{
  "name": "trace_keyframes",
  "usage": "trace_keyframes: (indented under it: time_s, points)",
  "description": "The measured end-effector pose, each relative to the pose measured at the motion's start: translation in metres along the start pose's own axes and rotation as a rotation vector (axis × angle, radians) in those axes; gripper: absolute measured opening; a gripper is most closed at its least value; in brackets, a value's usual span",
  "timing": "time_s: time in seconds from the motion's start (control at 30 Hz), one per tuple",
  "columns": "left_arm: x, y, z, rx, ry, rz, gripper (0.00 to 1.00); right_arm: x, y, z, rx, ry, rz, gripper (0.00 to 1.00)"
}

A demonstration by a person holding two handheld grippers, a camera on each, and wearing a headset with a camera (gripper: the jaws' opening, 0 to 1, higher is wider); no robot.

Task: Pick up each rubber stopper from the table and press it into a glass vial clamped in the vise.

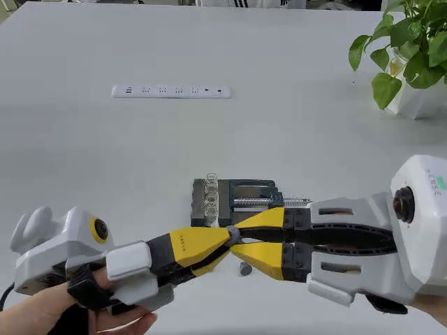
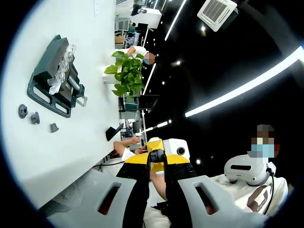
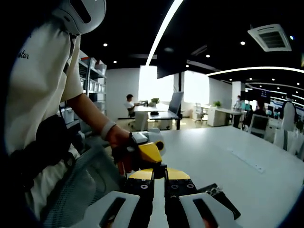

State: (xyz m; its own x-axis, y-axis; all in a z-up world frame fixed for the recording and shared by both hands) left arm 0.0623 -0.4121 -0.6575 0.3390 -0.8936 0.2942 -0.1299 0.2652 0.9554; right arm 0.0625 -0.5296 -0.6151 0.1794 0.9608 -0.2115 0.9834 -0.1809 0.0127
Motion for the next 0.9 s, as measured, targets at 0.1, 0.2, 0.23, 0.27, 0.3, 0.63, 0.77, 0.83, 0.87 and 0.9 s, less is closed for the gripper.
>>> trace_keyframes:
  time_s: [0.1,0.2,0.23,0.27,0.3,0.63,0.77,0.83,0.87,0.9]
  points:
    - [0.0002,0.0012,0.0004,-0.009,0.002,0.014,0.07,-0.0007,-0.0006,-0.0016,0.008,0.015,-0.003,0.02]
    - [0.0007,0.0023,0.0003,-0.003,0.004,0.020,0.07,-0.0005,-0.0003,-0.0024,-0.001,0.018,-0.001,0.02]
    - [0.0010,0.0022,0.0005,-0.005,0.003,0.020,0.08,-0.0004,-0.0006,-0.0028,0.007,0.023,-0.003,0.02]
    - [0.0013,0.0020,0.0006,-0.002,0.001,0.017,0.09,-0.0002,-0.0005,-0.0033,0.007,0.027,-0.004,0.02]
    - [0.0014,0.0016,0.0010,0.002,0.000,0.015,0.12,-0.0002,-0.0006,-0.0036,0.009,0.027,-0.006,0.02]
    - [0.0027,0.0040,0.0020,-0.034,0.009,0.053,0.07,-0.0021,-0.0009,-0.0042,0.030,0.055,-0.018,0.02]
    - [0.0026,0.0041,0.0034,-0.053,0.003,0.056,0.07,-0.0031,-0.0021,-0.0042,0.029,0.061,-0.030,0.02]
    - [0.0021,0.0040,0.0039,-0.054,-0.004,0.053,0.07,-0.0031,-0.0028,-0.0040,0.031,0.059,-0.035,0.03]
    - [0.0020,0.0040,0.0040,-0.051,-0.005,0.051,0.07,-0.0031,-0.0033,-0.0038,0.030,0.056,-0.037,0.03]
    - [0.0019,0.0031,0.0039,-0.045,-0.005,0.040,0.07,-0.0029,-0.0031,-0.0033,0.023,0.046,-0.034,0.03]
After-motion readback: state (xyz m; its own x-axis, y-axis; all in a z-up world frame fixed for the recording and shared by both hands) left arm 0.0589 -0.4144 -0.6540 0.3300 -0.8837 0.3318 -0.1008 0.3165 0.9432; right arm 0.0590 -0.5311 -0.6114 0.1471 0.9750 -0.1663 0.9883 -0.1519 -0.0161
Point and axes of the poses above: the centre of the closed fingertips' face, and the gripper's own axes: x roughly forward along the fingers, y roughly to its right, z roughly out of its underside, the point moved 7 cm from there along -x, roughly backward along the fingers, and after that the axes turned 2 degrees about y, right-handed, at the moved point
